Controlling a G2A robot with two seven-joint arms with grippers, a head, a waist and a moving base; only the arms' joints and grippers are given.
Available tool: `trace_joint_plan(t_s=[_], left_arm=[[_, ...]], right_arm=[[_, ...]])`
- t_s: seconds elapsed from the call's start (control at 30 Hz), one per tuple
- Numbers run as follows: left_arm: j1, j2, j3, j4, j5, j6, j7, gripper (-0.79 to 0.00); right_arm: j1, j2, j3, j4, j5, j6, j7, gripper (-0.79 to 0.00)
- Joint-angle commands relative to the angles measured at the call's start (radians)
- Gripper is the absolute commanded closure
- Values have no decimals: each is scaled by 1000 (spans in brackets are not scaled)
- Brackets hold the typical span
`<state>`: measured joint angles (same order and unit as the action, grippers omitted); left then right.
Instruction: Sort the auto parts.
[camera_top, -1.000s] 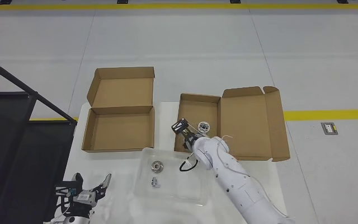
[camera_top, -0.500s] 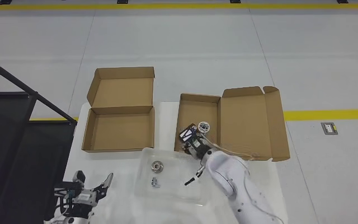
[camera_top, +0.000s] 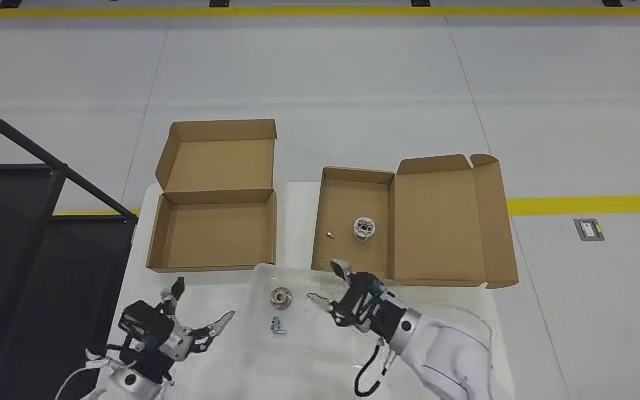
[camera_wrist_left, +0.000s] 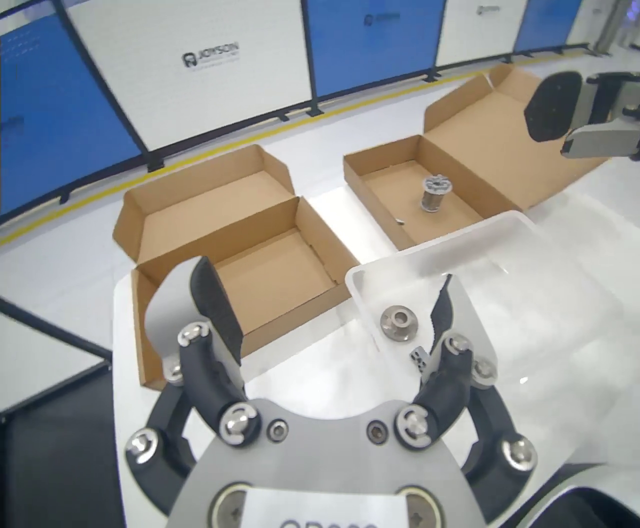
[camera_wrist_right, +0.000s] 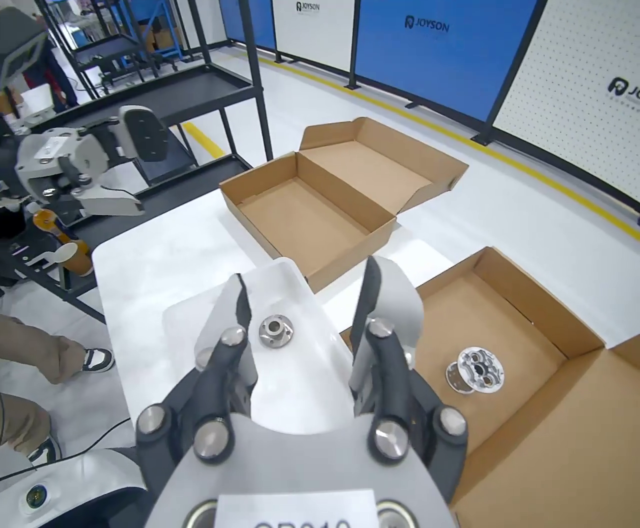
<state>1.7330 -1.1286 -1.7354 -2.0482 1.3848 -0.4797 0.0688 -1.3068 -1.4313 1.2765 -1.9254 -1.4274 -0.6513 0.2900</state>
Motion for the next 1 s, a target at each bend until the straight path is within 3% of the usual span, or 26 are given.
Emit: trace_joint_plan(t_s=[0.0,0.53,0.67,0.83,0.97], left_arm=[[-34,7,18,4,31,-109,-37,-785],[-39,9,29,6,56,-119,-63,-785],[-119,13,64,45,123,-132,-152,-785],[-267,25,95,116,161,-253,-264,-785],[-383,34,147,175,147,-407,-332,-785]], right_arm=[[-36,8,14,-14,-7,-47,7,-785],[-41,9,15,-12,8,-40,-18,-785],[-64,18,51,-38,38,-72,-137,-785],[-159,40,142,-141,49,-163,-261,-785],[-261,57,232,-214,54,-229,-366,-785]])
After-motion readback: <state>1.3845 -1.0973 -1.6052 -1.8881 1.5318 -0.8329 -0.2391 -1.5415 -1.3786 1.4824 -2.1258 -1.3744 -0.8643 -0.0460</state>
